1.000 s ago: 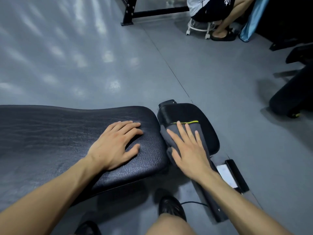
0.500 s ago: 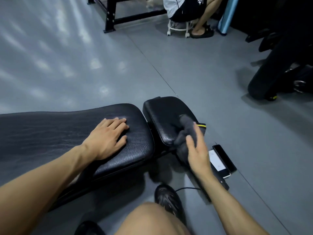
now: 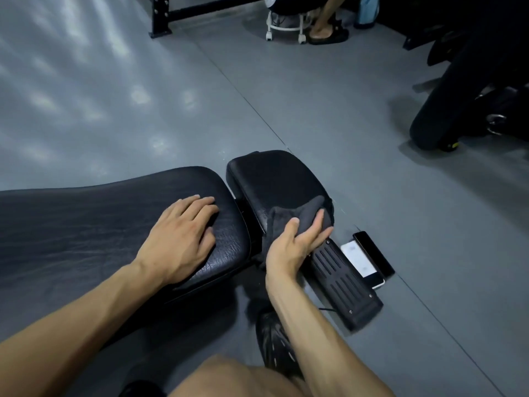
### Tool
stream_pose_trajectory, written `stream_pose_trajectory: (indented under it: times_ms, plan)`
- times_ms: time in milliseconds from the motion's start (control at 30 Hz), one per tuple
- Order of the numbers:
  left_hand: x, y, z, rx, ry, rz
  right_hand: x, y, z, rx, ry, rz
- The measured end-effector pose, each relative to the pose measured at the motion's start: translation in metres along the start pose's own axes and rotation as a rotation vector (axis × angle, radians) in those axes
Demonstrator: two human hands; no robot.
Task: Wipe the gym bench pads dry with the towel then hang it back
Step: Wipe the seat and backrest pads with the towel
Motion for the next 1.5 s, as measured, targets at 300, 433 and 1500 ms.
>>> stream_pose_trajectory:
  times_ms: [300,433,1500]
  plan:
    - [-0.001,0.002,0.0,-0.015,0.014,-0.016,0.075,-0.001,-0.022,-0.005,0.093,0.064]
    - [0.0,0.003,0.0,-0.01,0.003,-0.011,0.011,0.006,-0.018,-0.084,-0.056,-0.005]
    - [0.004,0.002,-0.001,-0.061,-0.037,-0.03,0.168,-0.033,-0.018,-0.486,-0.678,0.07]
Point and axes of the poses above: each hand's wrist, its own x-axis towards the middle knuckle, its own z-axis out of the palm, y = z × x, the point moved 4 cm from there along x, towards the middle knuckle, and after that the axes turned 2 degrees about x, right-handed, at the moved point
